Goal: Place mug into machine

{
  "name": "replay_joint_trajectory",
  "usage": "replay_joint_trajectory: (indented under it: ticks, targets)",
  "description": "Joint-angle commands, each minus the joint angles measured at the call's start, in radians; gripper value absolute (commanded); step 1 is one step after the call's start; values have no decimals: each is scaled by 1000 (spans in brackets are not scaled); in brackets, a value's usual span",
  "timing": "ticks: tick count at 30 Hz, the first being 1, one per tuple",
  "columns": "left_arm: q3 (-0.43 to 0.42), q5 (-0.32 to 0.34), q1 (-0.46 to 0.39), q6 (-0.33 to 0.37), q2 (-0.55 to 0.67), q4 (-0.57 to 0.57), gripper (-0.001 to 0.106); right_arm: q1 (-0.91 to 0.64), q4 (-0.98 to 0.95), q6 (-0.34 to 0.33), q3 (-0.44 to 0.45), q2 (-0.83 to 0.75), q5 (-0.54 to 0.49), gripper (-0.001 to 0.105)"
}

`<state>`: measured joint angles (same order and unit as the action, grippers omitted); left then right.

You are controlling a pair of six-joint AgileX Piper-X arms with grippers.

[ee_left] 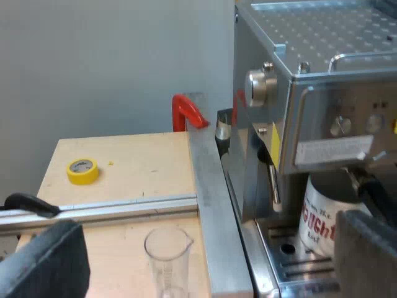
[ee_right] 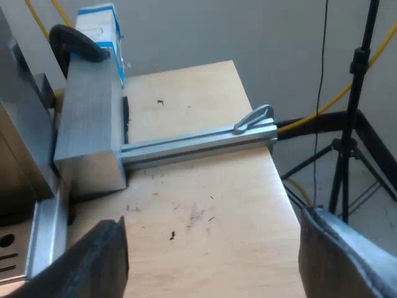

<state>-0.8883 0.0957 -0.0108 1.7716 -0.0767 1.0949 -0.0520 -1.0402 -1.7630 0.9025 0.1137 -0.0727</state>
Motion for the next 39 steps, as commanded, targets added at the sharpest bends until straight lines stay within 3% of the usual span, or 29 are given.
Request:
replay_joint_trajectory:
  ticks: [1,5,7,11,20,24,28,39]
  targets:
    - [-7,-16,5,-2,54,69,81,-4,-19,42,-11,-82,8,61]
    - [-7,-16,5,-2,105,117,81,-4,-52,43,-19,-159,7,61]
    - [-7,-16,5,-2,205,185,81,-4,-126,38,3,-166,-16,61]
    - [-28,-15,1,-8,225,245,81,-4,-120,38,1,-171,-12,61]
    - [2,-18,1,-11,228,176,81,-4,-94,32,-2,-169,-12,61]
    - [82,-18,1,-1,228,99,81,-4,-79,32,-31,-169,-12,61]
    - [168,-18,1,-1,226,63,81,-4,-78,7,-122,-167,-12,61]
    - [335,-14,1,-1,224,54,81,-4,-80,2,-296,-167,-12,61]
